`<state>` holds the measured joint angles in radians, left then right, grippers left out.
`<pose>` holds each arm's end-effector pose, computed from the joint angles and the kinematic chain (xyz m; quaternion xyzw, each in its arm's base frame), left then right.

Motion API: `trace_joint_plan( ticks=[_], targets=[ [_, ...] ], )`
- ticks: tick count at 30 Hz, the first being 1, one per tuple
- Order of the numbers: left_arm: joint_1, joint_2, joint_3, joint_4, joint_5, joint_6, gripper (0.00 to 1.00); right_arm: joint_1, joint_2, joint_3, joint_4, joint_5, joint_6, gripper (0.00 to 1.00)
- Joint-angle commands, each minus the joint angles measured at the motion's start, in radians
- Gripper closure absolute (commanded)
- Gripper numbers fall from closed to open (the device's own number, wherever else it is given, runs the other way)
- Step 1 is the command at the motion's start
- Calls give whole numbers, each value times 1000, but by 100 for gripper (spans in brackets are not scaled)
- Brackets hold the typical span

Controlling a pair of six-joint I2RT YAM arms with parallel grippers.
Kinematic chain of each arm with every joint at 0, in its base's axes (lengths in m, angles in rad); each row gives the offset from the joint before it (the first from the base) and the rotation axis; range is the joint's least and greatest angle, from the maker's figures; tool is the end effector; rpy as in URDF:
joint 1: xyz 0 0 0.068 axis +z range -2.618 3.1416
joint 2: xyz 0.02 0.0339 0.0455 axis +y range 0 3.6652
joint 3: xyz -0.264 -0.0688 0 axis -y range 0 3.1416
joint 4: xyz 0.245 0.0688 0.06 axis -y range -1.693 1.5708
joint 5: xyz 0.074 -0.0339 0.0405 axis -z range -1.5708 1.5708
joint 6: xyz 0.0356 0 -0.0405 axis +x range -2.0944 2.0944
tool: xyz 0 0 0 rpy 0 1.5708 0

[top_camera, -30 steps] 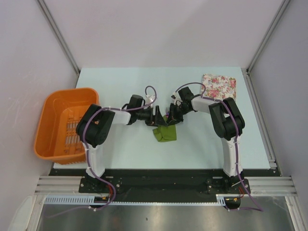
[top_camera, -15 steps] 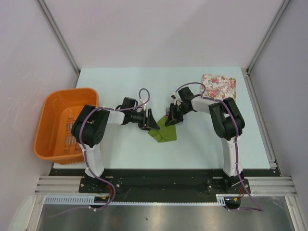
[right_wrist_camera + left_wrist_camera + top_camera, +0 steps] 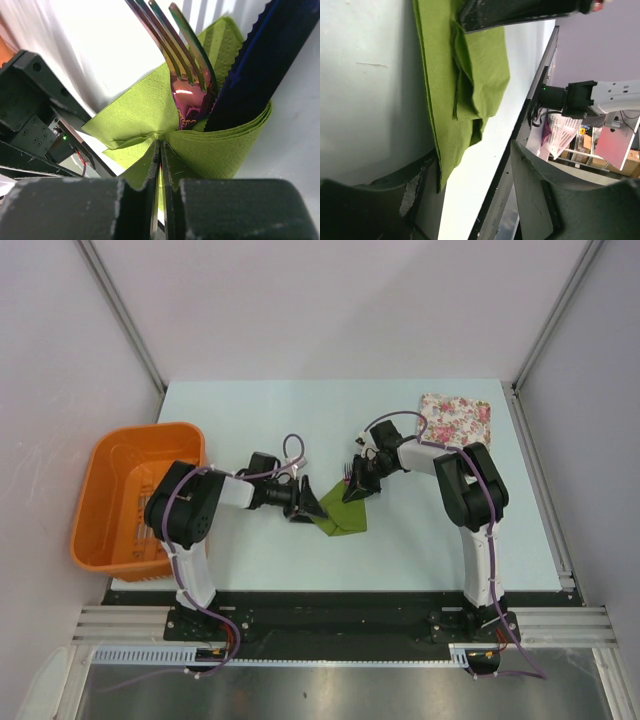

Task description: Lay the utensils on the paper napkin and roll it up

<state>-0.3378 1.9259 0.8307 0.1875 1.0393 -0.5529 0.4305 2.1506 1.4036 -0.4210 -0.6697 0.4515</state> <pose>0.3049 -0.1396 0.0982 0.0726 0.8333 -0.5454 0.0527 0.3771 0.1975 0.1182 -0.0560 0.9260 0.3718 0.0334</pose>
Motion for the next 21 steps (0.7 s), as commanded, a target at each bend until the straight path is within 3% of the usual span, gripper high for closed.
trace_joint_plan(
  ticks=[1,9,12,16,19,21],
  targets=[
    [-1,-79,-15,95,22,-80,44,21,86,-9,45,214,-43,93],
    [-17,-24,33,78,-54,-79,45,21,88,-11,45,214,-42,93],
    [-24,-18,48,90,-81,-85,53,22,89,-11,48,214,-39,93],
    [-50,-36,76,89,-84,-88,72,22,92,-5,45,213,-37,93],
    [-76,-45,97,89,-88,-108,80,22,94,-2,45,213,-39,93],
    [-93,-42,103,116,-94,-136,81,21,95,0,45,213,-37,93]
  ],
)
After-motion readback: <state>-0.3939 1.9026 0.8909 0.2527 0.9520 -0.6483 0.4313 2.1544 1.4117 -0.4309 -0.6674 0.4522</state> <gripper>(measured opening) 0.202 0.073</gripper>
